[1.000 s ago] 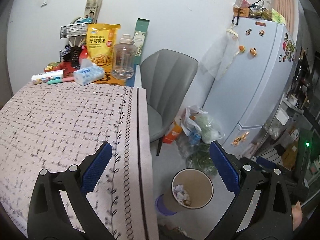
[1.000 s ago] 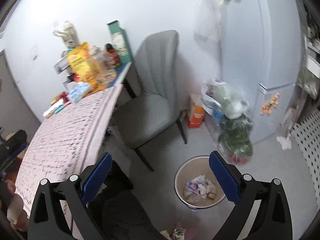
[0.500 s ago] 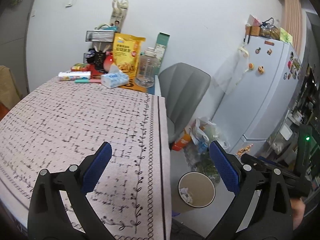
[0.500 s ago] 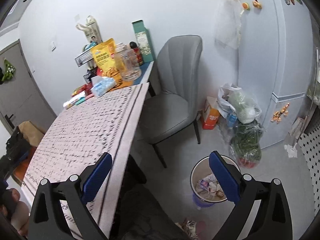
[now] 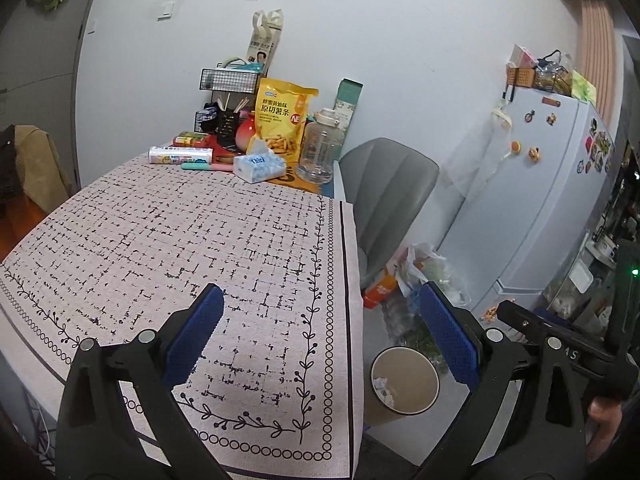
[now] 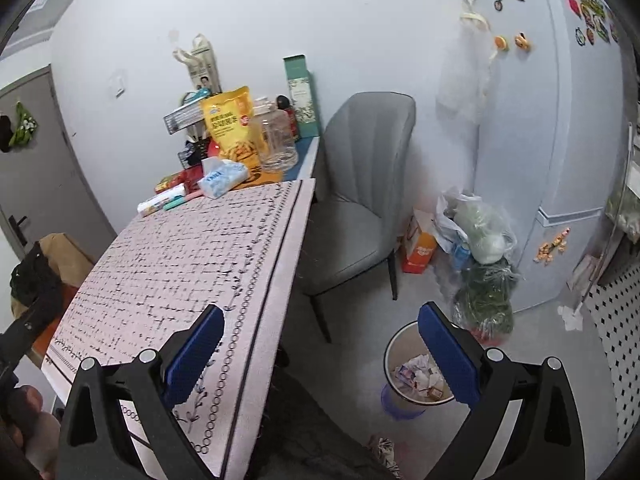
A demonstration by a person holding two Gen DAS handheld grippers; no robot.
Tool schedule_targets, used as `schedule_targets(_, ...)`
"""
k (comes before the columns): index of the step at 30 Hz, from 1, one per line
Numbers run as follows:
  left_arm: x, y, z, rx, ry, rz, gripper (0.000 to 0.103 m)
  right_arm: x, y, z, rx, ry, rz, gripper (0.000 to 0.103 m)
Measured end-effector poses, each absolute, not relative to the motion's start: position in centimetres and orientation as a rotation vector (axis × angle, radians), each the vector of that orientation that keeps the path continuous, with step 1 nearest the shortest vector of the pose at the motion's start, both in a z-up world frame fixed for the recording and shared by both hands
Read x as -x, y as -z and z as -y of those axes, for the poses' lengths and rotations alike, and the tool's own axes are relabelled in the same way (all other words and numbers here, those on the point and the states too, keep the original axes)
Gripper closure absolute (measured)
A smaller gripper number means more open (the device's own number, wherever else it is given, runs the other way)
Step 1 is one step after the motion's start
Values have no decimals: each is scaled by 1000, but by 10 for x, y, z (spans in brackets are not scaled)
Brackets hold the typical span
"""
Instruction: Collect trash
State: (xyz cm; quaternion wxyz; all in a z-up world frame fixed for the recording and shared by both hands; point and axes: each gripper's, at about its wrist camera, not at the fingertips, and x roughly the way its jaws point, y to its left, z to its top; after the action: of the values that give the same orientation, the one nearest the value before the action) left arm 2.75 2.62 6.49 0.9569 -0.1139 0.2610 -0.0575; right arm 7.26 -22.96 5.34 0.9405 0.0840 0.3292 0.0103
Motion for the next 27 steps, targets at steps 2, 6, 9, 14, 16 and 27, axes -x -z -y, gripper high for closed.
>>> schedule_targets(2, -26, -67, -25, 221, 115, -525, 6, -71, -57, 224, -157, -26, -657, 8)
schedule_targets(6, -24, -70, -23, 216, 113, -518, 6, -69, -64, 223, -160, -38, -641, 8)
schedule_targets(9, -22, -71, -24, 218, 117, -512, 6, -66, -64, 222, -156, -51, -642, 8)
schedule_targets(14, -18, -70, -23, 216, 122, -506, 6, -62, -64, 219, -125, -53, -636, 8)
schedule_targets(16, -19, -69, -24, 217, 123, -506, 6, -61, -64, 219, -134, -62, -637, 8)
schedule_targets(27, -21, -61, -25, 215, 120, -526, 6, -64, -52, 214, -118, -85, -649, 8)
